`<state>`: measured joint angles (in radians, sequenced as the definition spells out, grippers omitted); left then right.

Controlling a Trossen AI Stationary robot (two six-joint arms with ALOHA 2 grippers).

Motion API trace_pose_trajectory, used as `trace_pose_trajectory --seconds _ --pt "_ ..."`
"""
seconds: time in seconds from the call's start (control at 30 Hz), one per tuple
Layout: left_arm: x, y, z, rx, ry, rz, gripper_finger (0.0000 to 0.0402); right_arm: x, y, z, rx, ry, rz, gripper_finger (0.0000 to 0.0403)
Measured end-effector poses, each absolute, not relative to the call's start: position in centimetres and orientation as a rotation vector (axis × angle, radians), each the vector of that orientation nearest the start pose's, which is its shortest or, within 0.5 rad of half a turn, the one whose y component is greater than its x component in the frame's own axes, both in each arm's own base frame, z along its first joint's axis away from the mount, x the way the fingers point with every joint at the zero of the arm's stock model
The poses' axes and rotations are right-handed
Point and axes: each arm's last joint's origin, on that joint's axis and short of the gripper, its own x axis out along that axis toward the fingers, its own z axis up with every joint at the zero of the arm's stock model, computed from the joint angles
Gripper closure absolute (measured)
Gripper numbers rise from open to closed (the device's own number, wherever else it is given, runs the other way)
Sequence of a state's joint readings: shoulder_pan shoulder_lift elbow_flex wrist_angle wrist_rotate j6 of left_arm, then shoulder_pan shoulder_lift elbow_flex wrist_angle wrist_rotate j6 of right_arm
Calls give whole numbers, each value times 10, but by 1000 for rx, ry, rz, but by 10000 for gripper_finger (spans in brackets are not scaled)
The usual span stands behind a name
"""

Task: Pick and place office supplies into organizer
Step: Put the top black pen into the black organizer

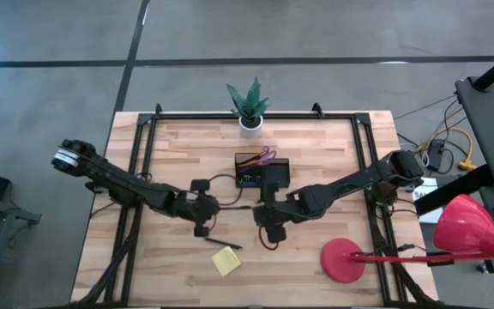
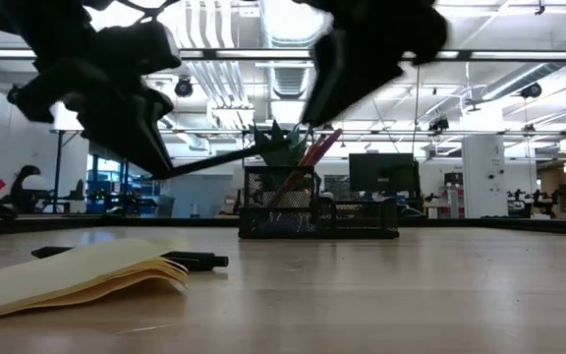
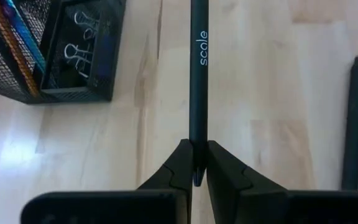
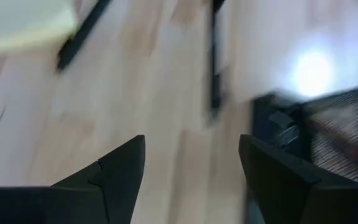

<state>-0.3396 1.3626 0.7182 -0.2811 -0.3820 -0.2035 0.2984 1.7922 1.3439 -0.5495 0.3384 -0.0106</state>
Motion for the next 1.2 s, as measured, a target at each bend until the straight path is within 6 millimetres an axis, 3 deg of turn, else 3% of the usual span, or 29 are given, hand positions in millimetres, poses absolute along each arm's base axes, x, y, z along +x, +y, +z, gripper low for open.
trace_pose_trajectory --seconds 0.1,0.4,0.63,1.2 --pt "245 -69 190 147 842 144 392 366 97 240 -329 879 -38 144" --pt "253 -59 201 193 811 167 392 373 72 236 -288 897 -103 140" --pt "255 -56 204 192 800 175 393 376 57 236 -265 902 -133 163" --pt "262 -46 212 210 791 180 393 375 50 225 -254 937 -122 233"
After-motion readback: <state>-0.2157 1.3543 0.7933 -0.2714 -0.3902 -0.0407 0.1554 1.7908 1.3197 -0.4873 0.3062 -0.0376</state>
